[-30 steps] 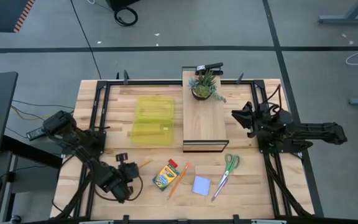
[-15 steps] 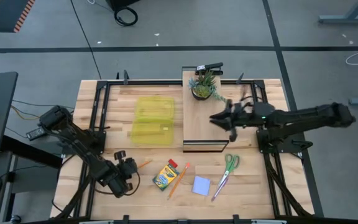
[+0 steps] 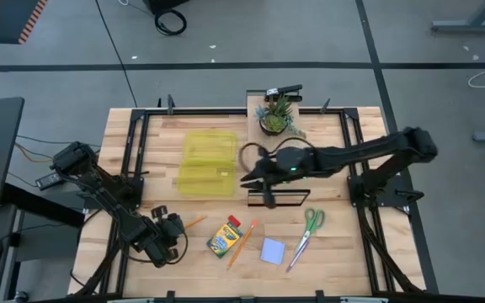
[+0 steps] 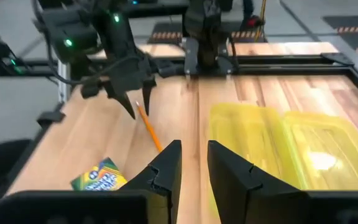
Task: Pack school essentials
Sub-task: Put the bottom left pencil into the supply box
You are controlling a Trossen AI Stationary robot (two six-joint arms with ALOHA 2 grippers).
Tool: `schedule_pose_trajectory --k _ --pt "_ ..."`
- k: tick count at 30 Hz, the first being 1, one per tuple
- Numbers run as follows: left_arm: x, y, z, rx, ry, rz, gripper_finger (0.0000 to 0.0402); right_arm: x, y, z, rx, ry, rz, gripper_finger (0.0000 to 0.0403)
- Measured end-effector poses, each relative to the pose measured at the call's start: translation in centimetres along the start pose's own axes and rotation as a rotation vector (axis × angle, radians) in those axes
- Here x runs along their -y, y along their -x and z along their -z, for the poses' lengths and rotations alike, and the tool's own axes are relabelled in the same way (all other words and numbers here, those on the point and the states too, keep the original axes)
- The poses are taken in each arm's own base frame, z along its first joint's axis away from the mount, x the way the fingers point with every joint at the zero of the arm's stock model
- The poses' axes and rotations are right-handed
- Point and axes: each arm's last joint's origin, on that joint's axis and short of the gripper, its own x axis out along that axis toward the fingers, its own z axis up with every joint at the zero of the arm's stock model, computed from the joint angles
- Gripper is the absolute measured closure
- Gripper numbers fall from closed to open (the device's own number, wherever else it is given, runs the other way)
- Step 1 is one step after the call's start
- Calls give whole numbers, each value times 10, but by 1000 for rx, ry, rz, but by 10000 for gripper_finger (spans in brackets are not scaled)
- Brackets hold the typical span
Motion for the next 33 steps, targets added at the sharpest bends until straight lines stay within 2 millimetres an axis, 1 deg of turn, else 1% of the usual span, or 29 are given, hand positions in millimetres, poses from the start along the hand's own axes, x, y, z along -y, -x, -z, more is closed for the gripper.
schedule_pose_trajectory --k 4,8,12,15,19,23,29,33 --pt "-1 0 1 -16 -2 -10 249 -1 -24 -11 -49 35 -13 323" --pt "-3 0 2 -29 11 -28 237 -2 -40 -22 -80 47 -33 326" --pt "-5 0 2 -35 5 -42 225 -3 -57 -24 -108 47 -71 327" --pt "-7 0 3 -44 -2 -61 218 -9 -73 -22 -136 42 -101 327" --pt "-8 1 4 -50 -16 -74 212 -28 -88 -25 -176 94 -100 327" --pt "-8 1 4 -51 -53 -74 214 -45 -99 -29 -209 154 -16 327" --pt "-7 0 4 -51 -87 -69 222 -68 -117 -21 -256 180 95 327" --pt "-8 0 2 -48 -76 -68 223 -88 -125 -18 -258 179 113 327"
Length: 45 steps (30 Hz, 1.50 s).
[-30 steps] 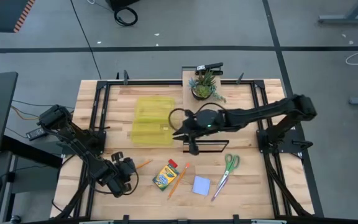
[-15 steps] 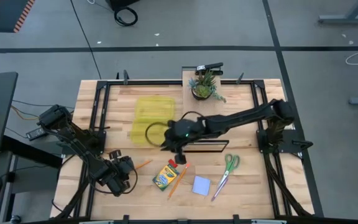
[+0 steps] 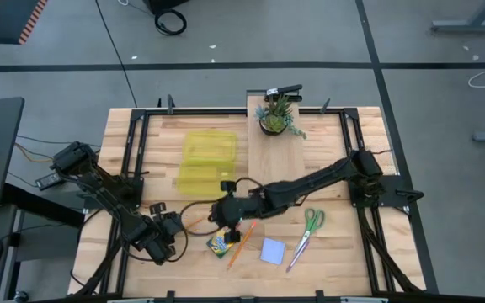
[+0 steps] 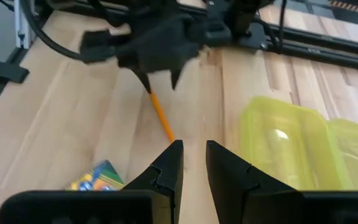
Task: Pack school essentials
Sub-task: Put the bottom left pencil into the supply box
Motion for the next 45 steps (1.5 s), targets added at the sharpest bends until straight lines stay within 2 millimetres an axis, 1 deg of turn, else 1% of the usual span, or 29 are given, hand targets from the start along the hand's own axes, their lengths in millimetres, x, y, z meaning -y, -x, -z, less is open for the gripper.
schedule_pose_trajectory --k 5,9,13,16,20,23,26,30,34,37,40,42,45 --pt "1 -2 -2 33 13 10 229 -27 5 -1 6 26 -7 327" --pt "-3 -12 0 43 52 26 229 -41 9 1 2 26 -27 327" --pt "-4 -20 4 53 87 69 232 -52 14 2 2 36 -7 327" --pt "-3 -20 6 39 85 94 252 -59 17 4 -7 41 -20 327" --pt "4 -17 12 62 20 132 299 -66 19 6 -14 48 -53 327" --pt "8 -15 15 68 6 165 334 -71 21 7 -15 35 -65 327" --pt "14 -13 17 80 -19 213 361 -77 24 8 -15 9 -79 327" --pt "21 -10 19 88 -61 285 378 -86 28 9 -7 -50 -80 327" --pt "25 -9 22 91 -83 305 373 -93 31 9 4 -91 -73 327" --pt "27 -7 25 94 -111 321 370 -102 27 10 34 -118 -83 327" --pt "28 -7 26 97 -119 331 373 -116 14 16 56 -119 -100 327" --pt "30 -8 26 101 -121 334 376 -120 5 21 43 -116 -96 327" --pt "32 -9 28 111 -127 331 377 -119 -8 19 45 -130 -87 327"
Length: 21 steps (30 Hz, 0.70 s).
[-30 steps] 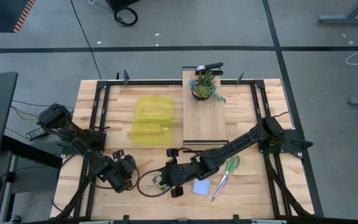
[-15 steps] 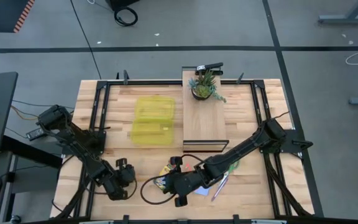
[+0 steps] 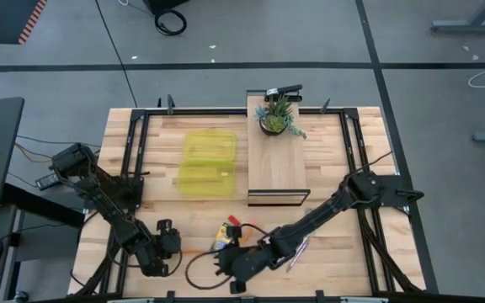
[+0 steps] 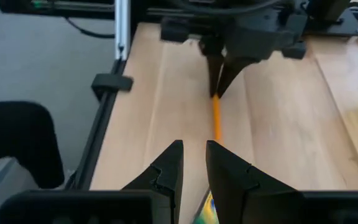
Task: Pack school essentials
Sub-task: Put the bottom left pencil into the supply box
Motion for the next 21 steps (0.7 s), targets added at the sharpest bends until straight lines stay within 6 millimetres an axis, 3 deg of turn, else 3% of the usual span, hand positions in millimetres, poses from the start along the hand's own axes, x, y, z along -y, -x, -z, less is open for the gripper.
schedule_pose_trajectory --k 7,13,21 --pt "2 1 1 11 -14 0 378 0 -21 -11 12 45 -22 327" --pt "2 1 1 12 -19 -1 378 14 -34 -13 -3 50 -3 327" --pt "6 7 -3 -8 -57 3 379 26 -24 -21 -32 41 34 327"
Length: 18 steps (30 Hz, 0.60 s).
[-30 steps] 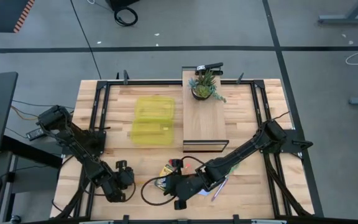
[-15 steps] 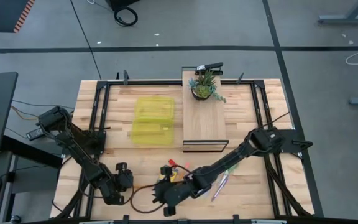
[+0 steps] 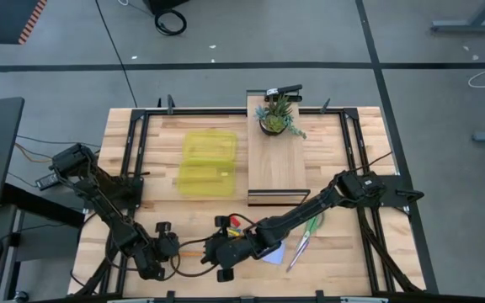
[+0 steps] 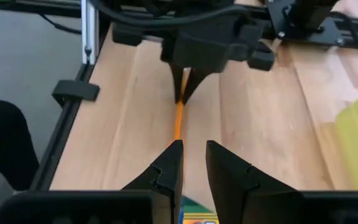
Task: Pack school essentials
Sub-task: Put the bottom left pencil into the supply box
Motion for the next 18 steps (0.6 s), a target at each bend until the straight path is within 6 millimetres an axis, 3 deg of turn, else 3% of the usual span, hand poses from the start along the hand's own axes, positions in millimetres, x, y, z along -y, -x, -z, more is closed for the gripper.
schedule_pose_trajectory --k 12,18 --pt "4 8 -7 2 -18 -44 379 6 3 0 -28 21 28 327" --pt "0 8 -17 -1 -40 -68 379 14 24 -8 -46 33 108 327"
